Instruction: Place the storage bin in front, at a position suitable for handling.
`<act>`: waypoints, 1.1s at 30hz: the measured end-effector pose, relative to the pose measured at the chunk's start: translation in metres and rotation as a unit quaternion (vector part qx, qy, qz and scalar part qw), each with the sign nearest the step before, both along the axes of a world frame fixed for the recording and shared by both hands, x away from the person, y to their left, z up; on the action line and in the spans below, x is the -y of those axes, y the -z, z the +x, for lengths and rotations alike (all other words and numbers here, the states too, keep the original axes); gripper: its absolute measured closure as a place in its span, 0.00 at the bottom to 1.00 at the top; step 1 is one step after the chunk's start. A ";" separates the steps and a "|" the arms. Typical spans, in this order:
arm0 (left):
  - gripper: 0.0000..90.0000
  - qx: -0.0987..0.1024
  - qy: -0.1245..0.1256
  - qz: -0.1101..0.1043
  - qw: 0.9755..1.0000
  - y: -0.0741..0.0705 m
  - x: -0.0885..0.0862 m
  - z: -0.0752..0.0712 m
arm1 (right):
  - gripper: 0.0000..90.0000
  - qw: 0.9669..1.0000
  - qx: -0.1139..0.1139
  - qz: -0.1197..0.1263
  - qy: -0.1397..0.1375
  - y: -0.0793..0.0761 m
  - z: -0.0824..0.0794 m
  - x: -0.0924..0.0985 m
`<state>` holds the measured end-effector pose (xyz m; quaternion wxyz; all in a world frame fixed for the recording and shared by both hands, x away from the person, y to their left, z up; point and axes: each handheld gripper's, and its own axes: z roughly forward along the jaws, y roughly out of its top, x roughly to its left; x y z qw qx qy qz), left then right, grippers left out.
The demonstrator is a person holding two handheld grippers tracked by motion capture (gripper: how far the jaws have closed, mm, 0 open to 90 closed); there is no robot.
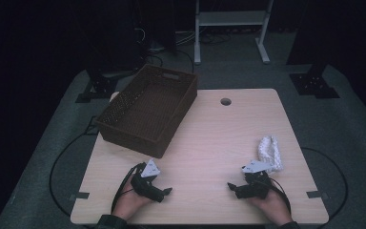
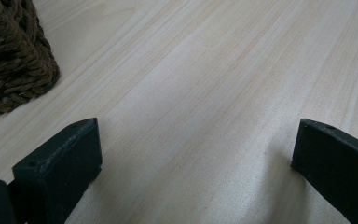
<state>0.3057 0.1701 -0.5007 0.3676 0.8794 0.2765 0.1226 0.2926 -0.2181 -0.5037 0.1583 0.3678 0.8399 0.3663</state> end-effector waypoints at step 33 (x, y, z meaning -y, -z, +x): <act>0.06 -0.012 -0.016 -0.017 1.000 -0.020 -0.008 -0.008 | 0.13 1.000 -0.002 0.000 -0.002 0.000 0.000 0.000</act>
